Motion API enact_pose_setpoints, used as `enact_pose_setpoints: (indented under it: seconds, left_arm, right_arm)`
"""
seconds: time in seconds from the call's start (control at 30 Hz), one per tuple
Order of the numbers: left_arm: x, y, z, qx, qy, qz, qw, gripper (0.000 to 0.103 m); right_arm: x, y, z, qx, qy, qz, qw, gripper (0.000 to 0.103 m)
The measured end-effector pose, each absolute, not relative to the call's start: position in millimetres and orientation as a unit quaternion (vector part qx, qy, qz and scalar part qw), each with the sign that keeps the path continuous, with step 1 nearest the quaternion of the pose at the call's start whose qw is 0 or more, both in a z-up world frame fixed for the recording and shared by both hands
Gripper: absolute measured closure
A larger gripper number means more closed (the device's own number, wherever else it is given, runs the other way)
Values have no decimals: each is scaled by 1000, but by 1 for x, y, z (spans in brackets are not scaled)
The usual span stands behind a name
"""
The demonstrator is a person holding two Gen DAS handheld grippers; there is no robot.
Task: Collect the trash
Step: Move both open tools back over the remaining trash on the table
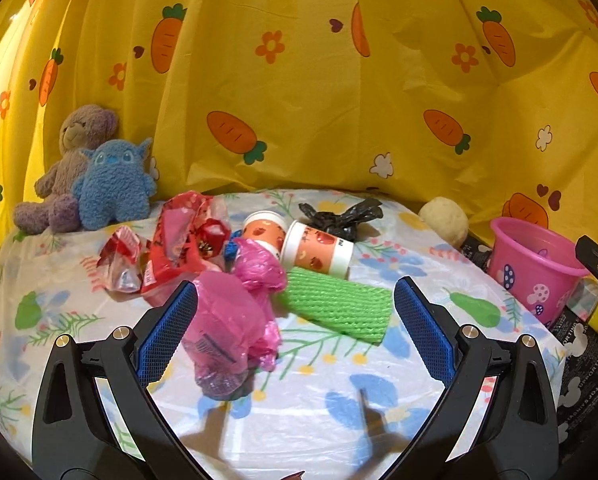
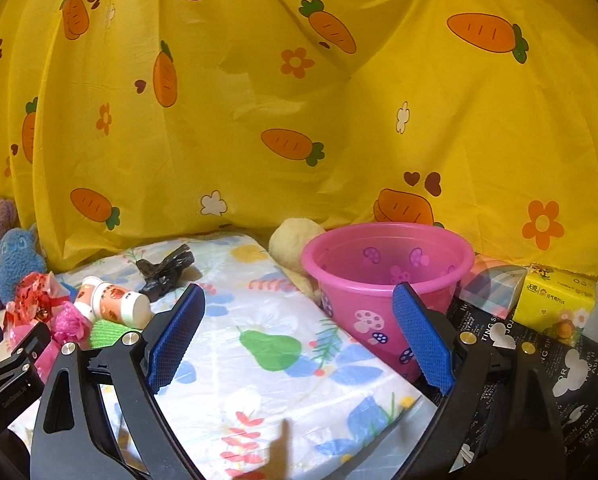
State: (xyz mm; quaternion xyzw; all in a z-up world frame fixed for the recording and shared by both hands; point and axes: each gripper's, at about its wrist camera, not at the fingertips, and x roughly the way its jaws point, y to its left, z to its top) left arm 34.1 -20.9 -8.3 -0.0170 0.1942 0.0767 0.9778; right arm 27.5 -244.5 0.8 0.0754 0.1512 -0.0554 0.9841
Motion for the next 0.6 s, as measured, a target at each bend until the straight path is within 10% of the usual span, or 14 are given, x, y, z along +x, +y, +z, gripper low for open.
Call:
enact_pose_setpoints:
  seconds: [0.6]
  left_arm:
    - [33,46,-37,-53,255,80,962,12]
  right_arm:
    - [40,-161,-13,31,184,35,982,12]
